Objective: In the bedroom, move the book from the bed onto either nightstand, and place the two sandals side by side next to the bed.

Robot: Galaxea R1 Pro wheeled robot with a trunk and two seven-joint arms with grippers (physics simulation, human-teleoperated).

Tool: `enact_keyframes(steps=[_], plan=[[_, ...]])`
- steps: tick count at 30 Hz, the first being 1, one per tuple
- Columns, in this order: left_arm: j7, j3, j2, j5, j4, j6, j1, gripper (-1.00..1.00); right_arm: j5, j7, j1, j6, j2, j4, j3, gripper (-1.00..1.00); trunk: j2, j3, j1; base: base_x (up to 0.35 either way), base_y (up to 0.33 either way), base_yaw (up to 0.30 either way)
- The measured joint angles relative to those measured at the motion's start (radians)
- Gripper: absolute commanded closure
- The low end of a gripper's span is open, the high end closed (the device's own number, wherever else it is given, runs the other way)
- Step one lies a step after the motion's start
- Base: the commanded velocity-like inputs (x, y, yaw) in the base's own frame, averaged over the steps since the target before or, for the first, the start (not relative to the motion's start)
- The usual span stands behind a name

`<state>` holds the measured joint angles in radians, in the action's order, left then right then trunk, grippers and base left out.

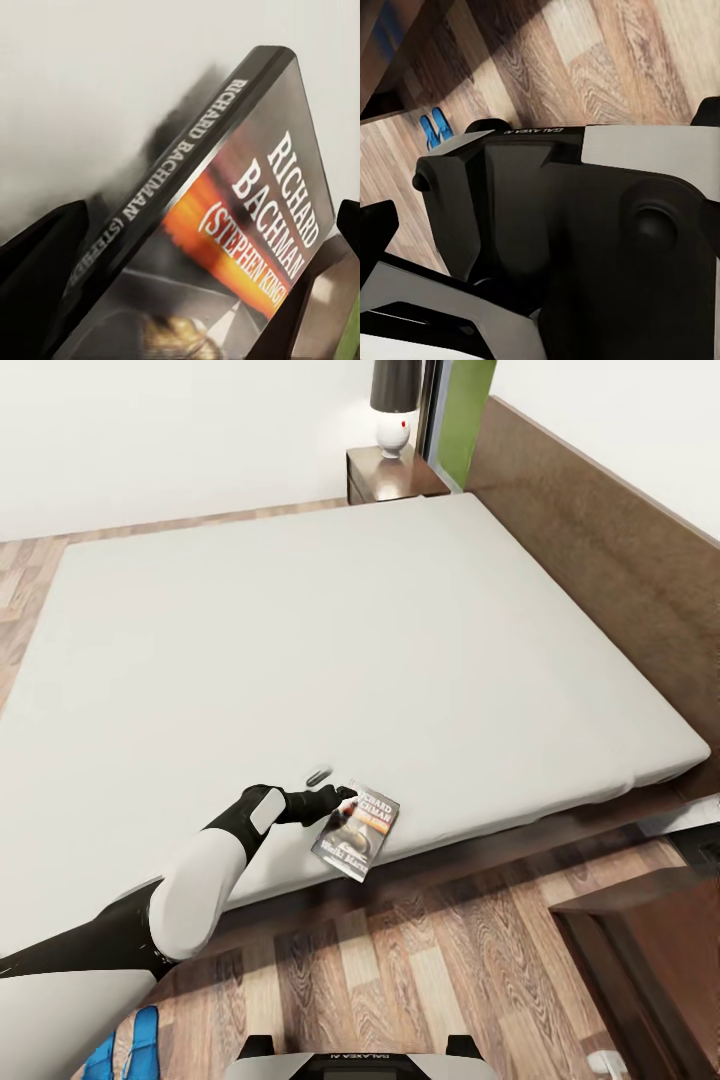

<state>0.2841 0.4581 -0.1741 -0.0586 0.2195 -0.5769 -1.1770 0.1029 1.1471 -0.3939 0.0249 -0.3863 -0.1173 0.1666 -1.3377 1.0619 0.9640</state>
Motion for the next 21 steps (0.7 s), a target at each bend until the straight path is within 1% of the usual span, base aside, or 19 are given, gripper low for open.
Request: enact_keyframes(steps=[5, 21], plan=[[0.000, 0.001, 0.000, 0.000, 0.000, 0.000, 0.000, -1.00, 0.000, 0.000, 0.000, 0.000, 0.000, 0.000, 0.000, -1.00, 0.000, 0.000, 0.000, -0.048, 0.000, 0.000], [0.000, 0.000, 0.000, 0.001, 0.000, 0.000, 0.000, -1.00, 0.000, 0.000, 0.000, 0.001, 0.000, 0.000, 0.000, -1.00, 0.000, 0.000, 0.000, -0.002, 0.000, 0.000]])
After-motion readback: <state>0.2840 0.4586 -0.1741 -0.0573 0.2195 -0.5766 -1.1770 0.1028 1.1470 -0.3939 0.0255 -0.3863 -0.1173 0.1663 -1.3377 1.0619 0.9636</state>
